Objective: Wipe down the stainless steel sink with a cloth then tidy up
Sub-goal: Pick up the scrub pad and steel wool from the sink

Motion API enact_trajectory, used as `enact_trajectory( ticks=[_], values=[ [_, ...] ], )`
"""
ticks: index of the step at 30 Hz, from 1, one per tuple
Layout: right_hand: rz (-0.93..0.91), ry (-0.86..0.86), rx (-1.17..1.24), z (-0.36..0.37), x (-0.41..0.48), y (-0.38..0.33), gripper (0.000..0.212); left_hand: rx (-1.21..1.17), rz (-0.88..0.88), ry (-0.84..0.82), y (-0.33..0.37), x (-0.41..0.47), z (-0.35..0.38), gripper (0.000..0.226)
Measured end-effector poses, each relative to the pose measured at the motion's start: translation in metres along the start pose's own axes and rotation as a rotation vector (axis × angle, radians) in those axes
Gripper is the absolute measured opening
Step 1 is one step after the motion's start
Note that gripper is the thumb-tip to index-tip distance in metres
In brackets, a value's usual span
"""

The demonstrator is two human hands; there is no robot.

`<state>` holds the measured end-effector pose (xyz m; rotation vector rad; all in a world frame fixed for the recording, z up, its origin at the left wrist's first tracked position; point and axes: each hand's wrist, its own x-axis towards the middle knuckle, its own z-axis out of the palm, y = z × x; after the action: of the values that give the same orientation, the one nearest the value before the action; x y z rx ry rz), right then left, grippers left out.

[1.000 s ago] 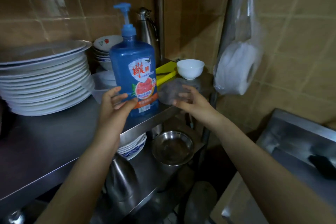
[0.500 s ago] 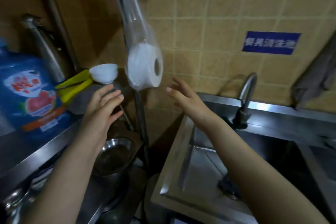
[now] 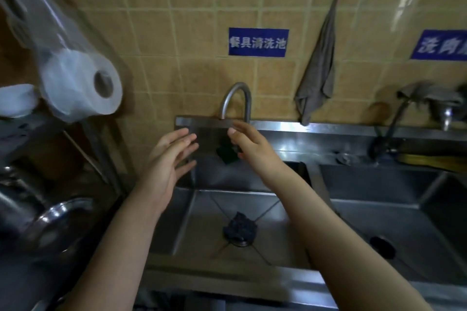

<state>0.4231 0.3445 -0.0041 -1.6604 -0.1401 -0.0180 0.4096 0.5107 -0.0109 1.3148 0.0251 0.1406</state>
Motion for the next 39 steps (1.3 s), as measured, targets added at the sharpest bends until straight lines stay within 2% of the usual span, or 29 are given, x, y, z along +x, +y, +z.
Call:
enact_trajectory(
  ticks=[6, 10, 13, 18, 23, 31, 36, 39],
  values=[
    [0.085, 0.073, -0.012, -0.052, 0.002, 0.031, 0.043, 0.020, -0.082, -0.060, -0.038, 0.013, 0.048, 0.016],
    [0.123, 0.105, -0.019, -0.067, 0.021, 0.061, 0.035, 0.063, -0.129, -0.080, -0.060, 0.040, 0.057, 0.015],
    [0.177, 0.140, -0.017, -0.070, 0.049, 0.085, 0.024, 0.090, -0.165, -0.094, -0.080, 0.071, 0.057, 0.014],
    [0.268, 0.154, -0.039, -0.068, 0.105, 0.121, 0.021, 0.134, -0.247, -0.093, -0.112, 0.132, 0.048, 0.013],
    [0.394, 0.175, -0.056, -0.057, 0.151, 0.170, 0.008, 0.170, -0.372, -0.053, -0.158, 0.185, 0.024, 0.010],
    [0.577, 0.203, -0.076, -0.049, 0.173, 0.240, 0.030, 0.188, -0.548, -0.008, -0.229, 0.232, 0.015, 0.008],
    [0.654, 0.196, -0.123, -0.051, 0.172, 0.295, 0.026, 0.201, -0.636, -0.017, -0.258, 0.255, 0.022, 0.010],
    [0.749, 0.135, -0.198, -0.050, 0.167, 0.329, 0.035, 0.193, -0.684, -0.010, -0.271, 0.265, 0.023, 0.010]
  ],
)
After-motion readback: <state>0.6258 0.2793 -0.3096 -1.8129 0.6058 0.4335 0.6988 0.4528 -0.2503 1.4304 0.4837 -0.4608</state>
